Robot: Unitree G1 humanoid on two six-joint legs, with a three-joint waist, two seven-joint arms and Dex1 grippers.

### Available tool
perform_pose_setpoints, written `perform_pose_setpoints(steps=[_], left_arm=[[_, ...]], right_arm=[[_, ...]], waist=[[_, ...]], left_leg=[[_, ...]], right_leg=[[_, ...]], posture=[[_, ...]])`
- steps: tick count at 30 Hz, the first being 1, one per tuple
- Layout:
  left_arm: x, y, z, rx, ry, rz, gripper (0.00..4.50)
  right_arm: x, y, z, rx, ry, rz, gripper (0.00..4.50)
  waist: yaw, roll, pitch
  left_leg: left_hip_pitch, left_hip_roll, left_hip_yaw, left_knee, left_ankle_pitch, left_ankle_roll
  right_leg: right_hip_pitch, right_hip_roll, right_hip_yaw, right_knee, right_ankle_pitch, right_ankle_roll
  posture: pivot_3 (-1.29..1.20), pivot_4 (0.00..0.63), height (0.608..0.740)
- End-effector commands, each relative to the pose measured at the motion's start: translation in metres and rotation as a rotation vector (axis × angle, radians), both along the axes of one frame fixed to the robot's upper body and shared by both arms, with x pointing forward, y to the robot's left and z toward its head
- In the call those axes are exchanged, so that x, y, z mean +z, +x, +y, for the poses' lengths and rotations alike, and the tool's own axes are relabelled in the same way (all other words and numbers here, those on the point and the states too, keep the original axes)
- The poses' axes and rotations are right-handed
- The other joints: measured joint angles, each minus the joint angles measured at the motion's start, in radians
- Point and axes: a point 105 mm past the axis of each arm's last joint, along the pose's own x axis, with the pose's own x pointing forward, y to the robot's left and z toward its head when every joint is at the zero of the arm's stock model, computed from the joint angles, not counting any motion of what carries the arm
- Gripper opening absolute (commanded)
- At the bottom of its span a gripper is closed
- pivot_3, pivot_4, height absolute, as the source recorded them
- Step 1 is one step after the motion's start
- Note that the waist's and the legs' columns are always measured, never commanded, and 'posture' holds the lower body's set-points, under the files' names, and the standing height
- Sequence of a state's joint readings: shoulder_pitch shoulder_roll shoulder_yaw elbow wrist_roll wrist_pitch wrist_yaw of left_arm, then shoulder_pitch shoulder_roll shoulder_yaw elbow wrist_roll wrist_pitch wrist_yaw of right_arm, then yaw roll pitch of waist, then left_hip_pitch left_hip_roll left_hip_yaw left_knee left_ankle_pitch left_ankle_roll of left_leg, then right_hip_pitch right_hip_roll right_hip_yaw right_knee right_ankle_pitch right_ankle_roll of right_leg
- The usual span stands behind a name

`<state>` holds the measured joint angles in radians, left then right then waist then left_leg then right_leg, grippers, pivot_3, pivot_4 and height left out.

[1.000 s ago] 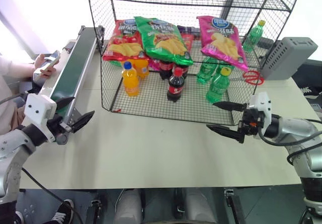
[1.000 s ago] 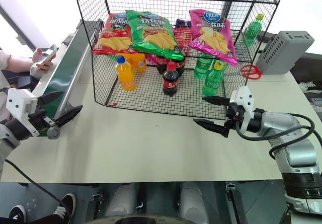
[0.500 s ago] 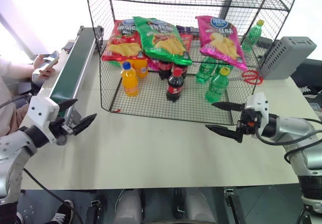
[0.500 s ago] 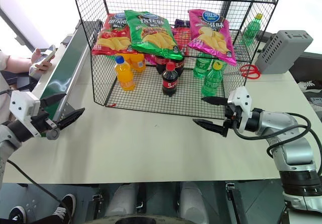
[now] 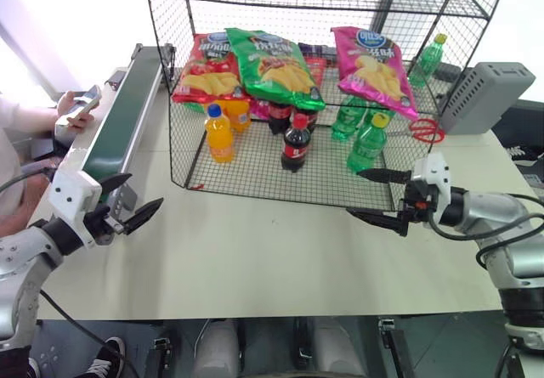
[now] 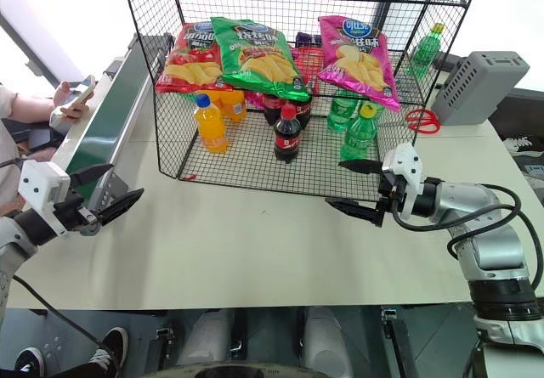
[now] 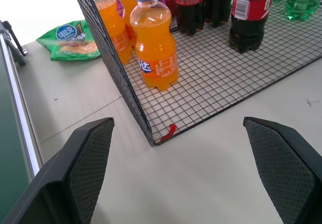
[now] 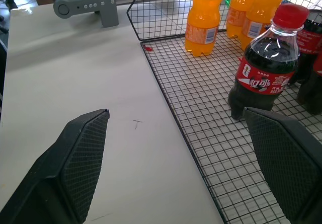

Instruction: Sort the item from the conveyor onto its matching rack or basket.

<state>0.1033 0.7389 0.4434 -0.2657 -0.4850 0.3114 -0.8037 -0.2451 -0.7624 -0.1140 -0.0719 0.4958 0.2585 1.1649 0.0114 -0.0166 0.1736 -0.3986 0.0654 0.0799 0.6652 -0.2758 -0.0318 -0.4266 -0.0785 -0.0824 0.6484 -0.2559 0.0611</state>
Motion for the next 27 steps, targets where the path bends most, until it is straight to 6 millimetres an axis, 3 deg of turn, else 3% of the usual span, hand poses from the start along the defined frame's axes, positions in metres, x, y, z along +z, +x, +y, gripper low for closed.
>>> perform_pose_setpoints(steps=[1,27], left_arm=[[0.0153,-0.0001,0.0005,0.003,-0.024,-0.06,4.41],[0.0109,0.0038,-0.0053,-0.006,-0.014,-0.076,4.41]], right_arm=[[0.0073,0.0012,0.0031,0.018,0.005,-0.037,4.44],[0.0098,0.0075,0.0032,0.038,-0.025,-0.051,4.44]], waist=[[0.0,0.0,0.0],[0.0,0.0,0.0]], left_leg=[[0.0,0.0,0.0,0.0,0.0,0.0],[0.0,0.0,0.0,0.0,0.0,0.0]], right_leg=[[0.0,0.0,0.0,0.0,0.0,0.0],[0.0,0.0,0.0,0.0,0.0,0.0]], posture=[[0.0,0.15,0.74],[0.0,0.15,0.74]])
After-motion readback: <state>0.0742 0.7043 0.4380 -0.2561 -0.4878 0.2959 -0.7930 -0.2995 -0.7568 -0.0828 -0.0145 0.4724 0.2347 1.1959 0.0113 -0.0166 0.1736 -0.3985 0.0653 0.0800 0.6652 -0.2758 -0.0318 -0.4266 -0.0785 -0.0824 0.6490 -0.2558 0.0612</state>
